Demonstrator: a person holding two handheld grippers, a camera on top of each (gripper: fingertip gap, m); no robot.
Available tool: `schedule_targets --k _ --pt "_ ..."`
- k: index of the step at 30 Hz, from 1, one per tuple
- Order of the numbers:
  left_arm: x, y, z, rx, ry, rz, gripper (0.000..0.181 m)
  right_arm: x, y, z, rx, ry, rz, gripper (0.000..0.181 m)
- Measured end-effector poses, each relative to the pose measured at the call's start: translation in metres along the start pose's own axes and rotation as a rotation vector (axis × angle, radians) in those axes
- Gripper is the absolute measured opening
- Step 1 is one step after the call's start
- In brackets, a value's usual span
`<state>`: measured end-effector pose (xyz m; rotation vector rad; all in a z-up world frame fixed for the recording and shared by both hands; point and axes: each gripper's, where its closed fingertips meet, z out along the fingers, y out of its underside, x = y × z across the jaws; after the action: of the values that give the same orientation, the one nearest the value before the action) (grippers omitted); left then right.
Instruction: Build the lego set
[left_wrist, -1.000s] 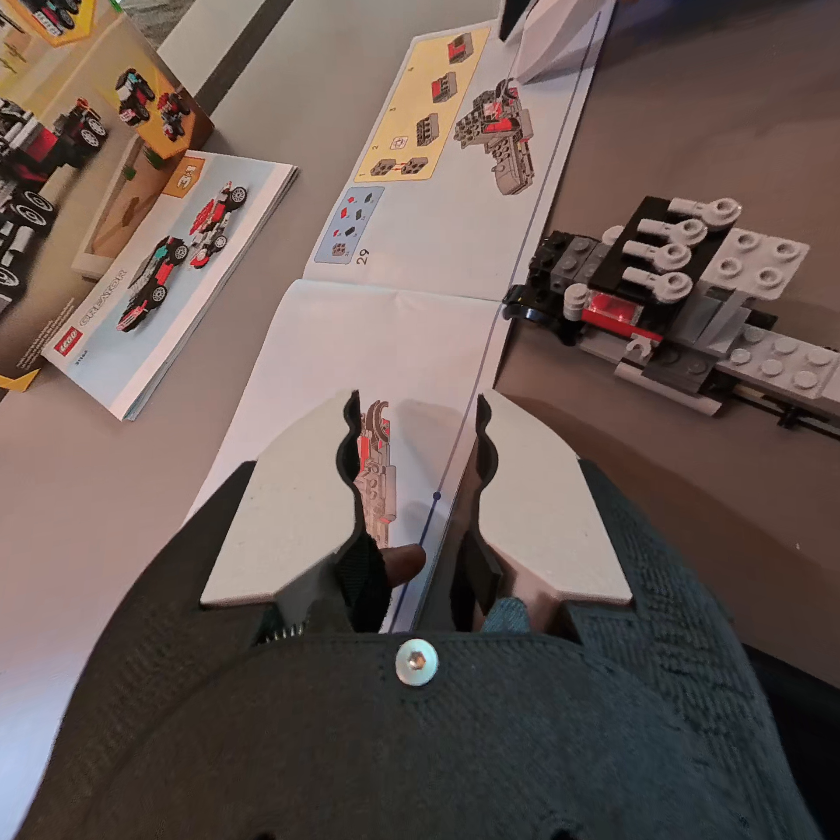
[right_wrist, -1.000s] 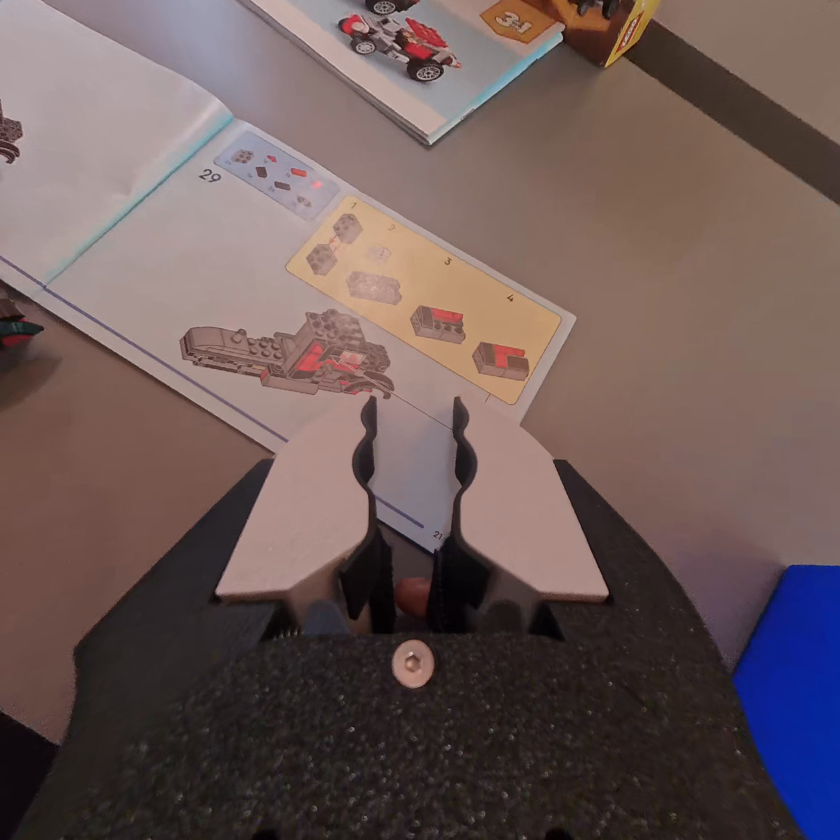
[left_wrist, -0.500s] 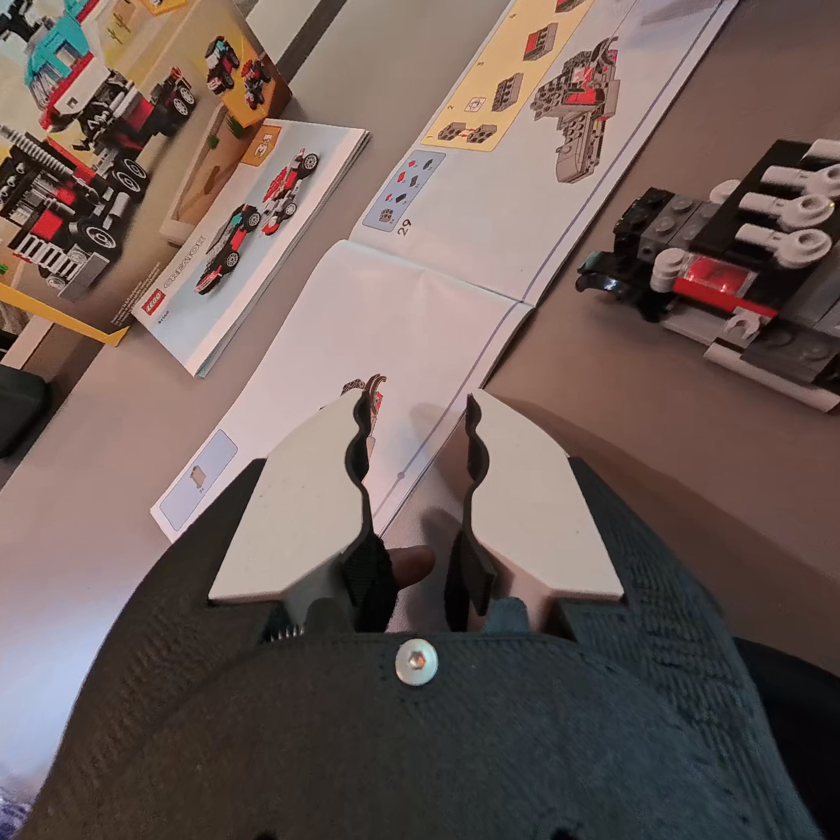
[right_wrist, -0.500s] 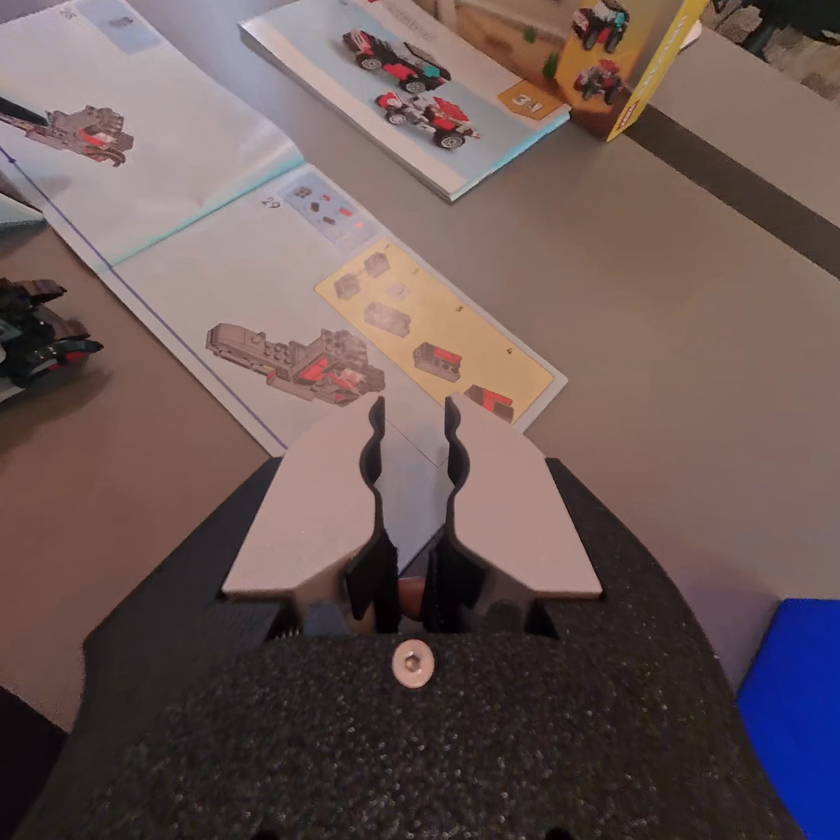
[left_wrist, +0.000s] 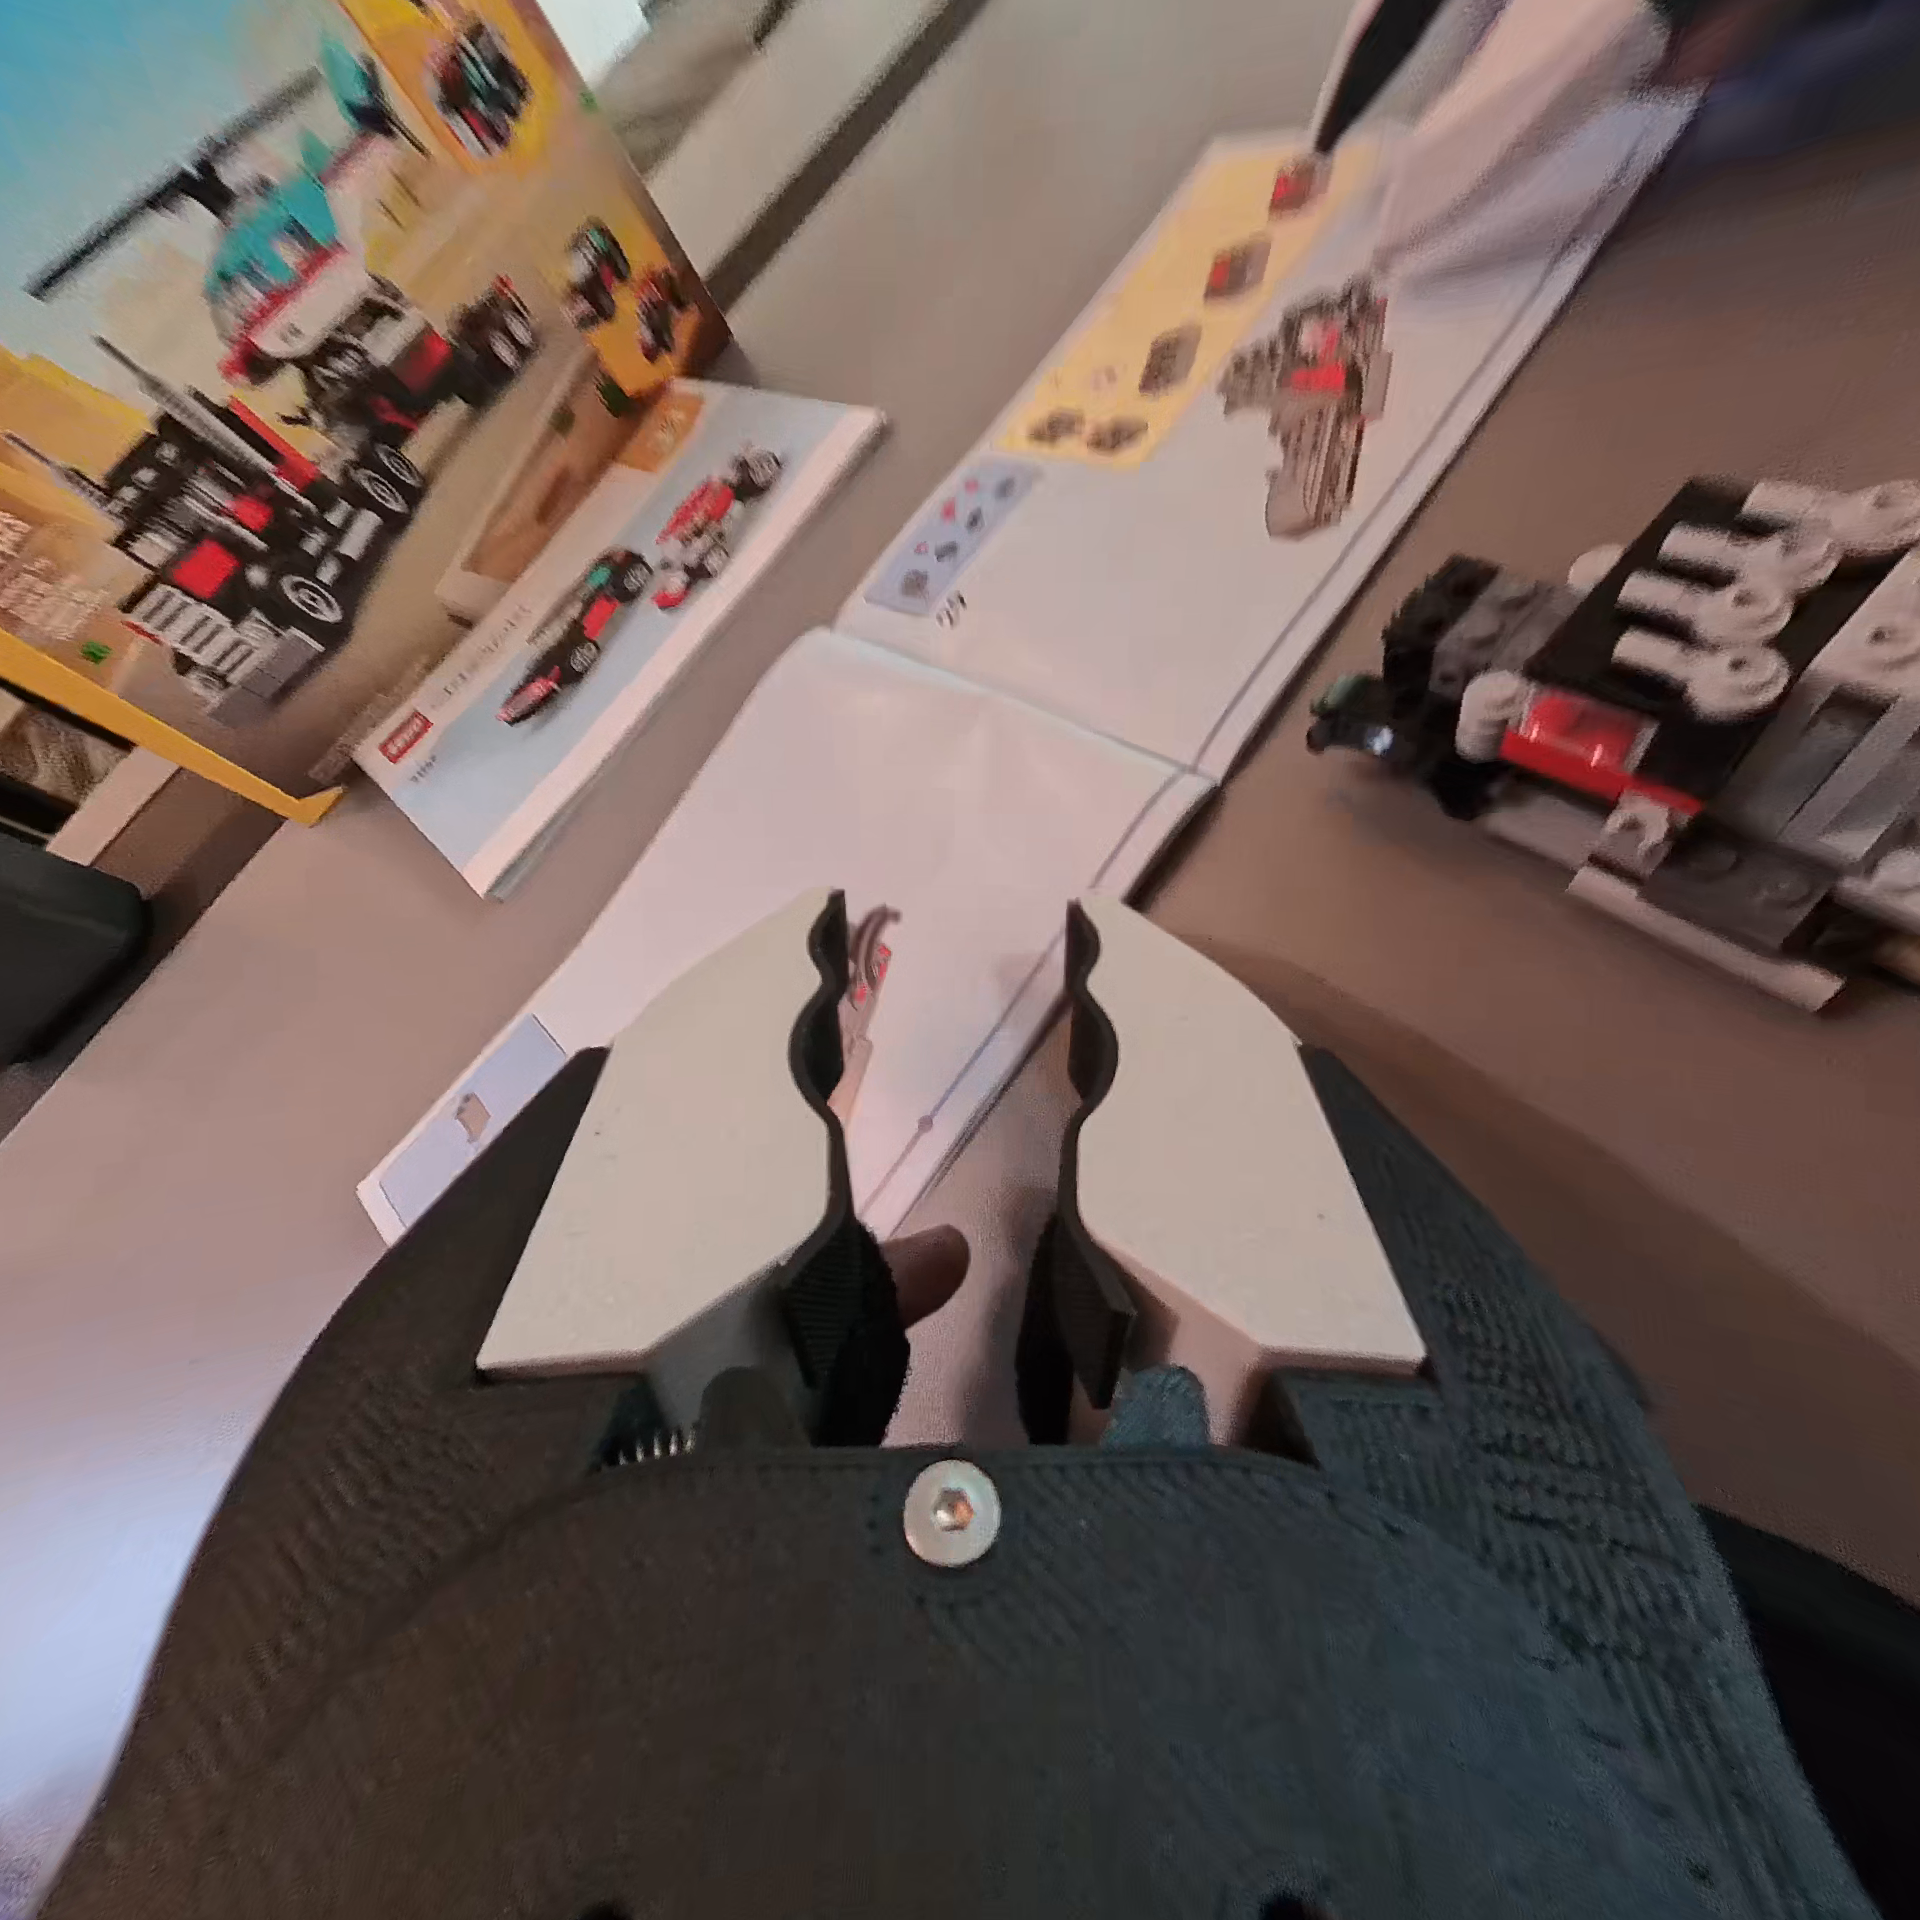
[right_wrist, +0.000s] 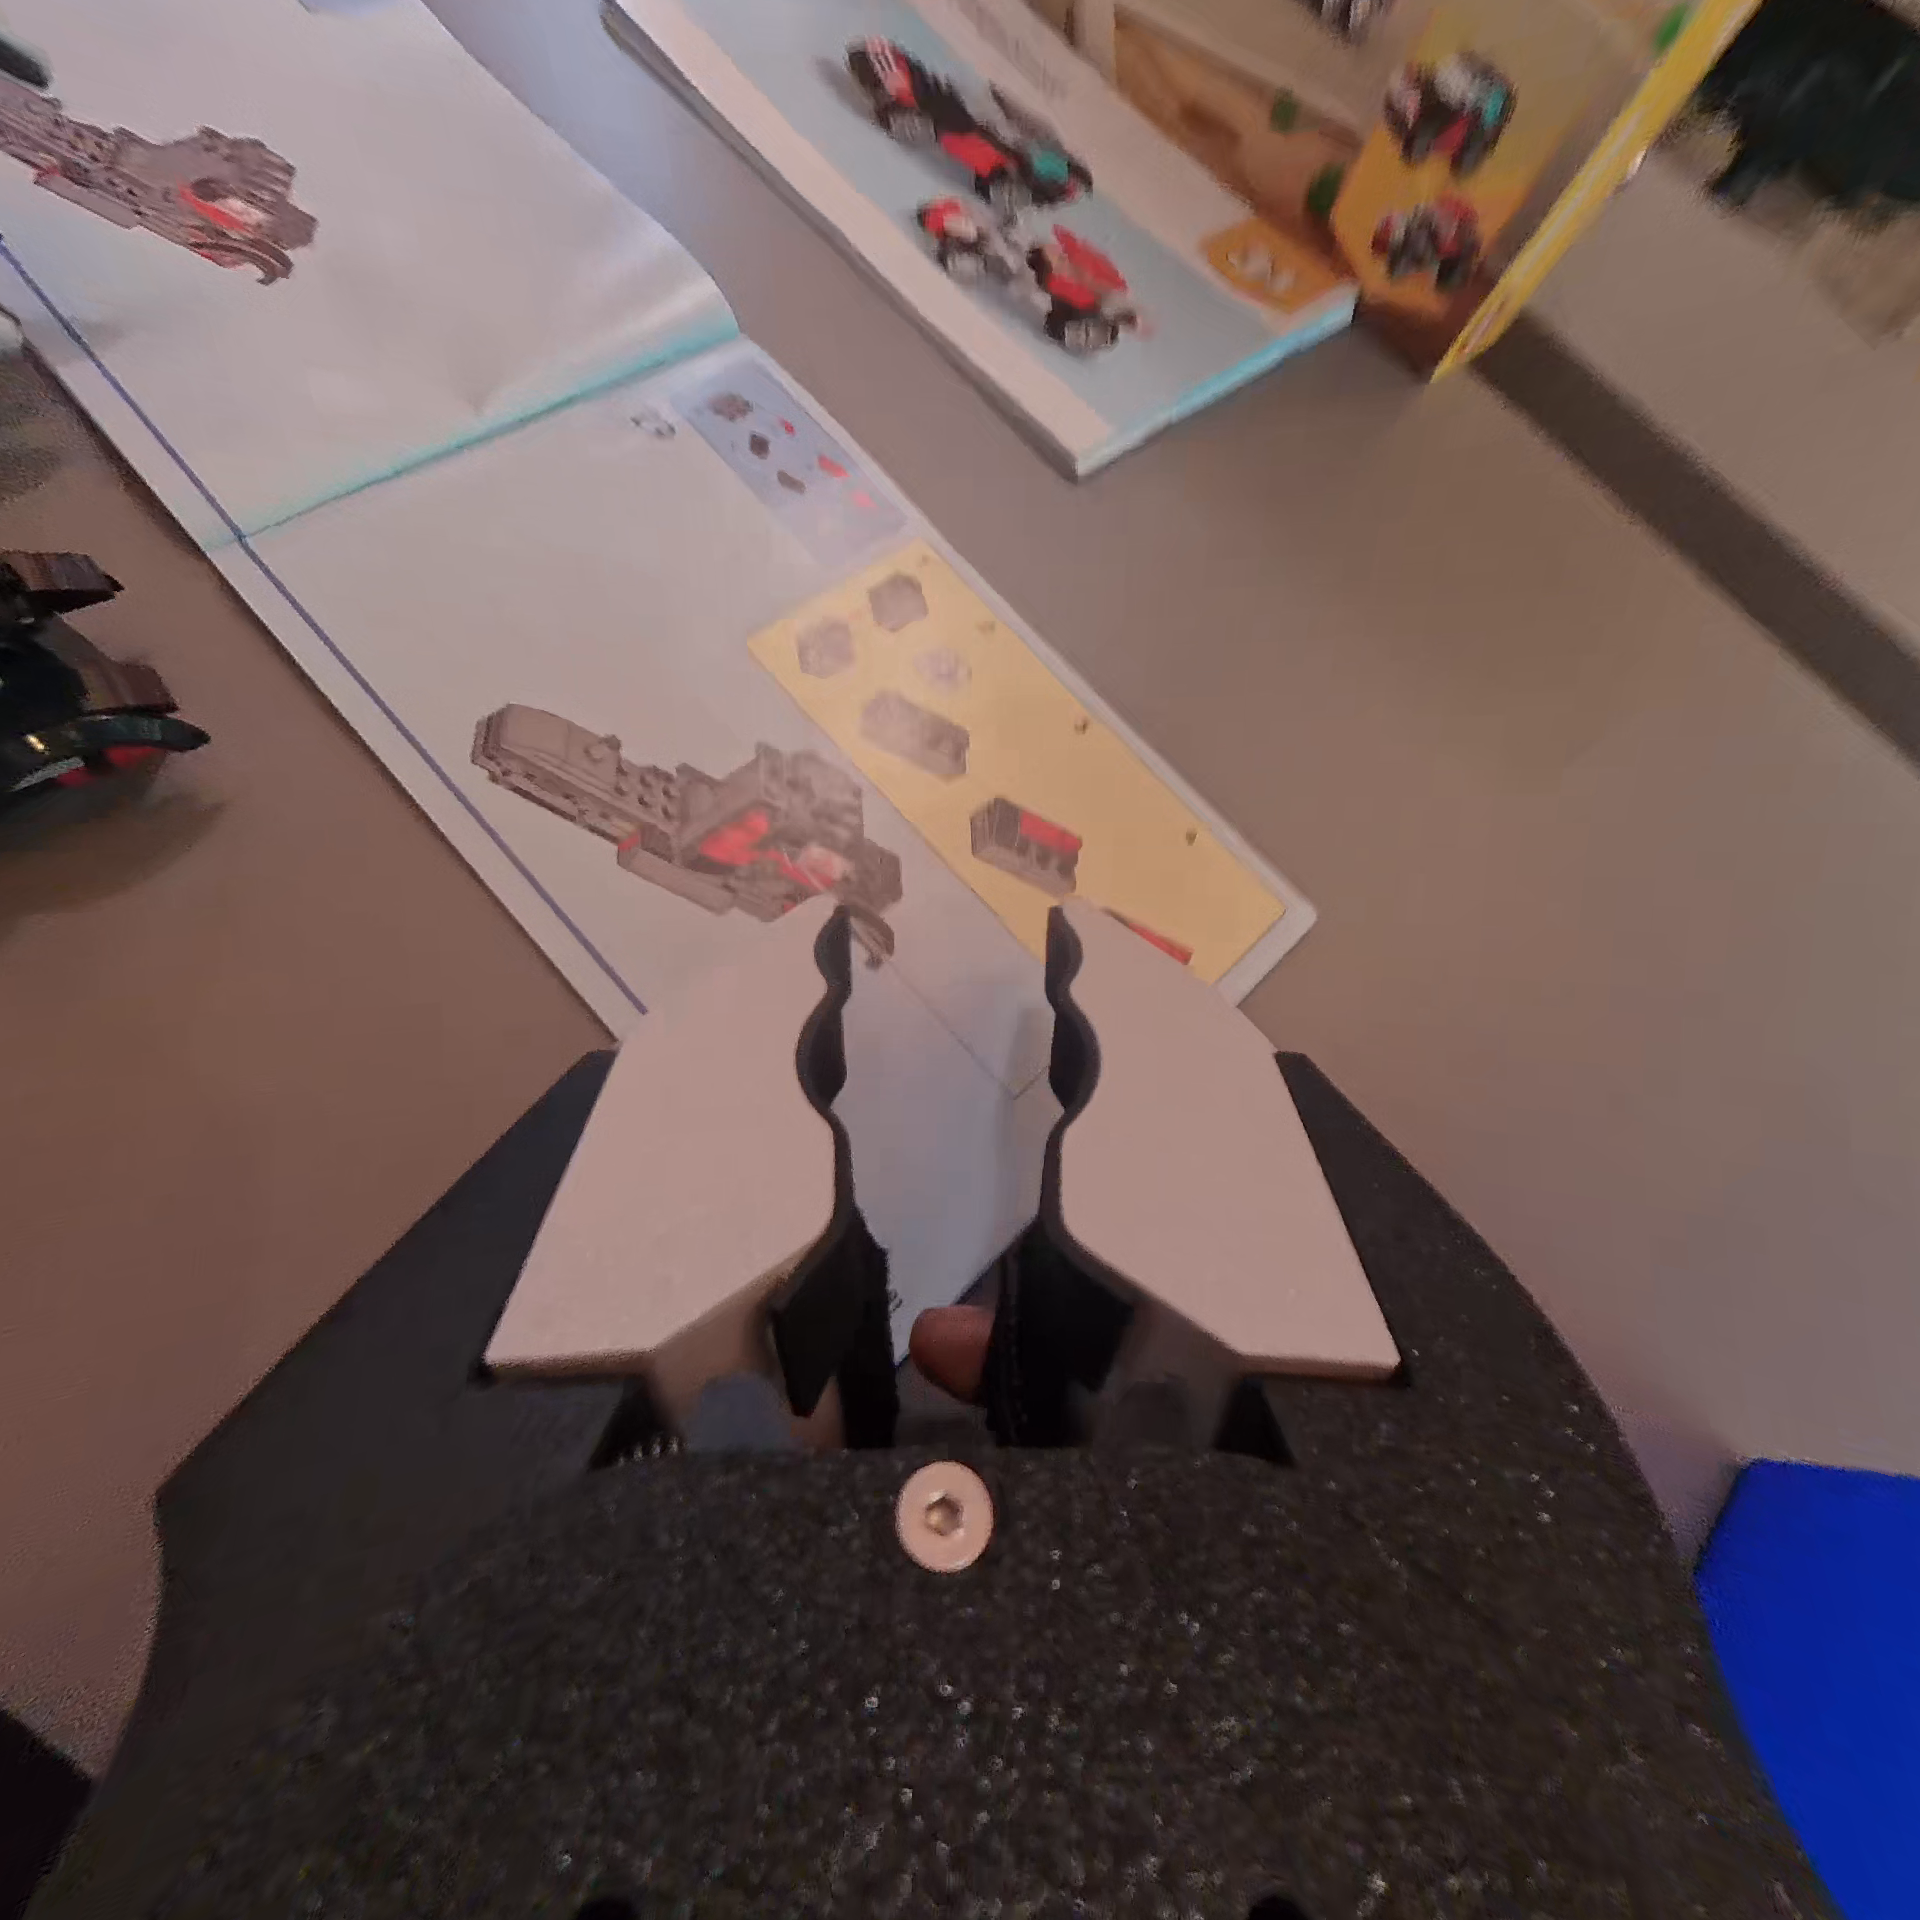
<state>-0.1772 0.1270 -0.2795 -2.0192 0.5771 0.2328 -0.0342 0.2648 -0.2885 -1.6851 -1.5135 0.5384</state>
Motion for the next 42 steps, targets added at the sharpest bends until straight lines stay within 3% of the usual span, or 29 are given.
schedule_targets --k 6,7,9,10,15,19,23,27,33,42 --pt "-0.012 -0.037 -0.016 0.272 -0.022 -0.126 0.049 -0.001 -0.023 -0.008 0.09 0.133 -0.225 0.041" --pt "-0.013 -0.042 -0.019 0.308 -0.023 -0.133 0.052 -0.002 -0.024 -0.008 0.091 0.13 -0.229 0.038" --pt "-0.015 -0.048 -0.024 0.357 -0.037 -0.137 0.056 -0.008 -0.029 -0.012 0.118 0.106 -0.238 0.005" --pt "-0.016 -0.051 -0.026 0.385 -0.045 -0.127 0.058 -0.011 -0.035 -0.016 0.154 0.098 -0.235 0.003" --pt "-0.023 -0.065 -0.036 0.521 -0.093 -0.148 0.098 -0.023 -0.064 -0.036 0.306 0.109 -0.231 0.005" --pt "-0.032 -0.078 -0.049 0.654 -0.122 -0.198 0.113 -0.035 -0.07 -0.036 0.34 0.1 -0.282 0.019" --pt "-0.04 -0.089 -0.068 0.817 -0.141 -0.234 0.117 -0.028 -0.071 -0.034 0.372 0.168 -0.302 0.054" --pt "-0.041 -0.092 -0.075 0.882 -0.113 -0.259 0.119 -0.017 -0.078 -0.041 0.459 0.174 -0.197 0.1" --pt "-0.04 -0.089 -0.069 0.867 -0.095 -0.272 0.124 -0.004 -0.089 -0.054 0.601 0.225 -0.111 0.118" --pt "-0.028 -0.085 -0.052 0.774 -0.086 -0.186 0.125 -0.01 -0.072 -0.03 0.47 0.212 -0.183 0.129"
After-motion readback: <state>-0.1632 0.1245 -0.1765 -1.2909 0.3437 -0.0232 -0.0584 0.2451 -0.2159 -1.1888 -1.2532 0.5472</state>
